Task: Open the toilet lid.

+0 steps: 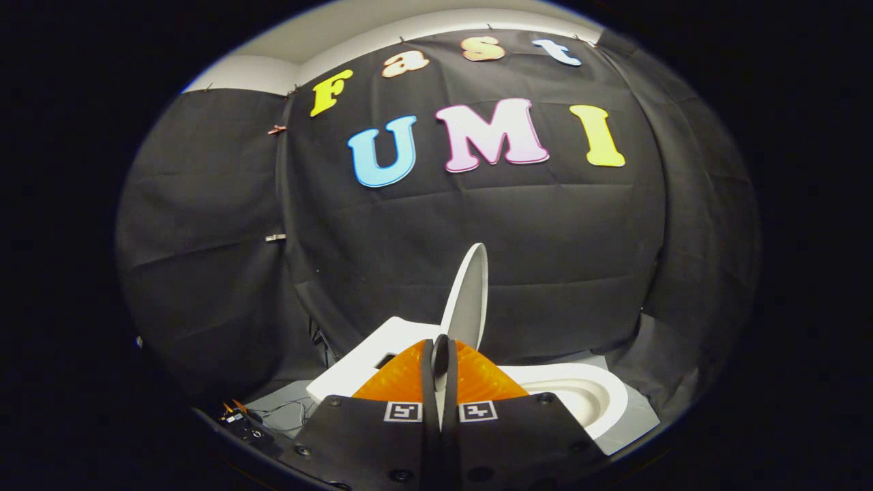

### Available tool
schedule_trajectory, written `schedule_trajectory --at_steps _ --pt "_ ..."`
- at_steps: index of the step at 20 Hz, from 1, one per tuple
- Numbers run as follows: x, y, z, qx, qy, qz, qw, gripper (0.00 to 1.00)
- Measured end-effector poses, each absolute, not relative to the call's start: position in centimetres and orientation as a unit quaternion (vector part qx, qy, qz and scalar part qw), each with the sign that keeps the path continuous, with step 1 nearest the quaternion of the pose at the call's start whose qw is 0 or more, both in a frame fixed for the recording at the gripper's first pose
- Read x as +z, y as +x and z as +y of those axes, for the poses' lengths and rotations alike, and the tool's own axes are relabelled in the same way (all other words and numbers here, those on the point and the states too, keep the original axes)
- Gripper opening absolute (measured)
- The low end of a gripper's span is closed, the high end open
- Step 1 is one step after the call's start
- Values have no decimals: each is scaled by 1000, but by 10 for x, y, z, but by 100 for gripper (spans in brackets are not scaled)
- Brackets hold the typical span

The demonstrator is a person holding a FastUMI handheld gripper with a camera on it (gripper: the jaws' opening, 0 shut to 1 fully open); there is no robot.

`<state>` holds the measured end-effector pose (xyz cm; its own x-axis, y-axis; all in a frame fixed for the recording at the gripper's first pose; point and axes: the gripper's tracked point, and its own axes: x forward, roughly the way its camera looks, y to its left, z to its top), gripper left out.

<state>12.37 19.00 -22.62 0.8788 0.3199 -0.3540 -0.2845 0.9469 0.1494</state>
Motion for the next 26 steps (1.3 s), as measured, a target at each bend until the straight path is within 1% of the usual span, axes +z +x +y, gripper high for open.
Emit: schedule_trajectory --at_steps 12,23,26 --pt "-232 119 274 212 39 202 955 5" --pt "-238 116 317 227 29 206 951 5" --pt "-238 112 321 239 31 208 948 26"
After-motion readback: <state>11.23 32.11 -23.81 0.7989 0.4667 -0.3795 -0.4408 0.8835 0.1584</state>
